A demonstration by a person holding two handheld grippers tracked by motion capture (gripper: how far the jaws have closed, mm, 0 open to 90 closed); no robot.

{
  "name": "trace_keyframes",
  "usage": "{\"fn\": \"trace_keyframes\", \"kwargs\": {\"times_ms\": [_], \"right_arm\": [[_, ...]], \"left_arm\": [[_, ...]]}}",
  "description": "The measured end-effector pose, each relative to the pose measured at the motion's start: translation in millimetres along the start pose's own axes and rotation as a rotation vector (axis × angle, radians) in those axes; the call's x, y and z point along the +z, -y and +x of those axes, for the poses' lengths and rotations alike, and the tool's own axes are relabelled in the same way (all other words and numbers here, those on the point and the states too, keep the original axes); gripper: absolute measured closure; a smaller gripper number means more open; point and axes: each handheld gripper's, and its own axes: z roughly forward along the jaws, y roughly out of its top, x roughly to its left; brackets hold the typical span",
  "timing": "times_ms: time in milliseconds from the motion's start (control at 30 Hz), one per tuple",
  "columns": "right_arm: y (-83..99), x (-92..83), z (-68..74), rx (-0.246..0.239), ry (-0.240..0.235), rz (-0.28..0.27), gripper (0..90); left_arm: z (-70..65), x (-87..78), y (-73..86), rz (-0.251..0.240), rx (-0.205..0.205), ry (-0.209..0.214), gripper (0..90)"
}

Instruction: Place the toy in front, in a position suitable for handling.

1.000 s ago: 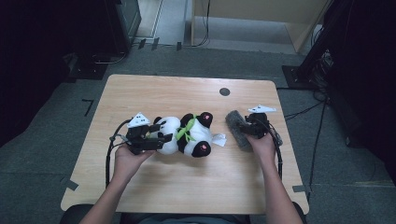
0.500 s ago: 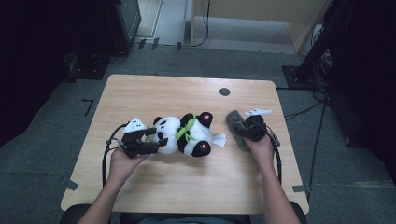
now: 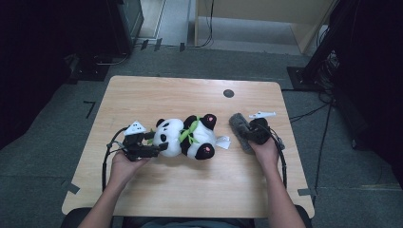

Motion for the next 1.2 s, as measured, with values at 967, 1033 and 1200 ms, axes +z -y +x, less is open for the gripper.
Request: {"fn": "trace_keyframes", "kwargs": {"times_ms": [967,1033,1200], "right_arm": [[-18.5,-22.9,9.5,0.024,-0.044,-0.026,75.6],[-21.8,-26.9,14.0,0.011,-0.046,-0.037,75.6],[-31.4,-37.2,24.5,-0.021,-0.058,-0.043,75.6]], "left_arm": [[6.7,9.9,8.7,-0.025,0.005,0.034,13.7],[7.0,10.0,8.8,-0.026,0.004,0.036,13.7],[7.4,13.8,8.4,-0.006,-0.038,0.006,2.8]]}}
